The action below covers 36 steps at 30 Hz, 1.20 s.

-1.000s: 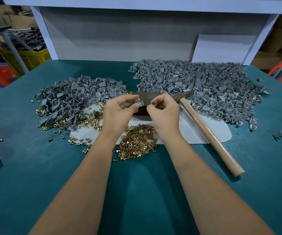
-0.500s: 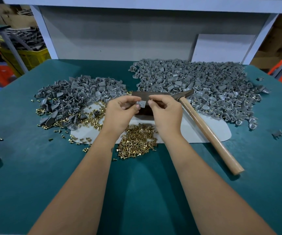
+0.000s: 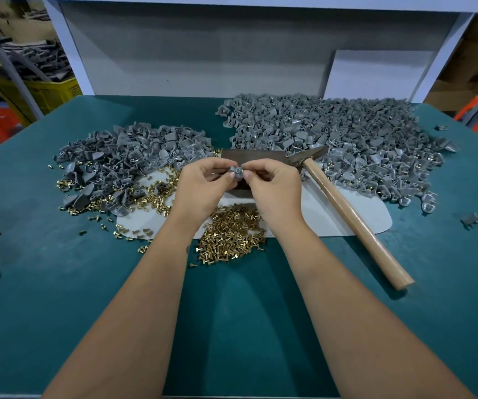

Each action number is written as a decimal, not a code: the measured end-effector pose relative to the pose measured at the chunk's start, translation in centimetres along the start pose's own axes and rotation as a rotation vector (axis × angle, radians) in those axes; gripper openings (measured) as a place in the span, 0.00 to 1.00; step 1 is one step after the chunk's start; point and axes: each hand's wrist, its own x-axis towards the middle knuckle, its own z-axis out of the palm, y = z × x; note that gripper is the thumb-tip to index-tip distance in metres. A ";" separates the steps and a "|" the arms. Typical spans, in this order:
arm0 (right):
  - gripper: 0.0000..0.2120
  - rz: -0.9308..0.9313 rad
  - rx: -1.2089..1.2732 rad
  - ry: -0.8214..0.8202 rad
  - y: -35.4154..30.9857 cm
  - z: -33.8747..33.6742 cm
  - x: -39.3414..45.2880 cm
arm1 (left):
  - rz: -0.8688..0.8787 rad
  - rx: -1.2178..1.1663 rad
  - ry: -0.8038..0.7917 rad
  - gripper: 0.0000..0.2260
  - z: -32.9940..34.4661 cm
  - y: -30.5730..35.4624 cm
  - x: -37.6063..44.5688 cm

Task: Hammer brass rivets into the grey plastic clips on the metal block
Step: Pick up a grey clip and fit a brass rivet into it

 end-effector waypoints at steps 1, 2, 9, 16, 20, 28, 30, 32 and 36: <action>0.10 -0.005 -0.006 -0.011 0.0 0.0 0.0 | 0.001 -0.011 -0.003 0.07 0.0 0.0 0.0; 0.09 -0.013 -0.016 -0.017 0.0 0.1 0.0 | 0.002 -0.021 -0.009 0.08 0.1 0.1 0.0; 0.11 0.022 -0.013 0.006 0.1 0.2 0.1 | -0.013 -0.029 -0.050 0.13 0.1 0.1 -0.1; 0.09 0.075 0.047 0.015 -0.2 0.0 0.0 | -0.026 -0.127 -0.071 0.13 -0.3 -0.2 0.0; 0.11 0.067 0.022 0.003 -0.2 0.0 0.0 | -0.045 -0.255 -0.110 0.12 -0.5 -0.4 0.0; 0.13 0.016 -0.039 -0.058 -0.2 0.1 -0.1 | -0.047 -0.294 -0.098 0.10 -0.6 -0.6 0.2; 0.12 0.043 -0.056 -0.066 -0.1 0.2 -0.1 | -0.039 -0.281 -0.100 0.09 -0.6 -0.8 0.1; 0.11 0.077 -0.059 -0.066 0.0 0.3 -0.1 | -0.035 -0.286 -0.105 0.09 -0.6 -0.9 0.1; 0.08 0.159 -0.019 -0.064 0.3 0.6 -0.2 | -0.022 -0.250 -0.098 0.10 -0.4 -1.0 0.0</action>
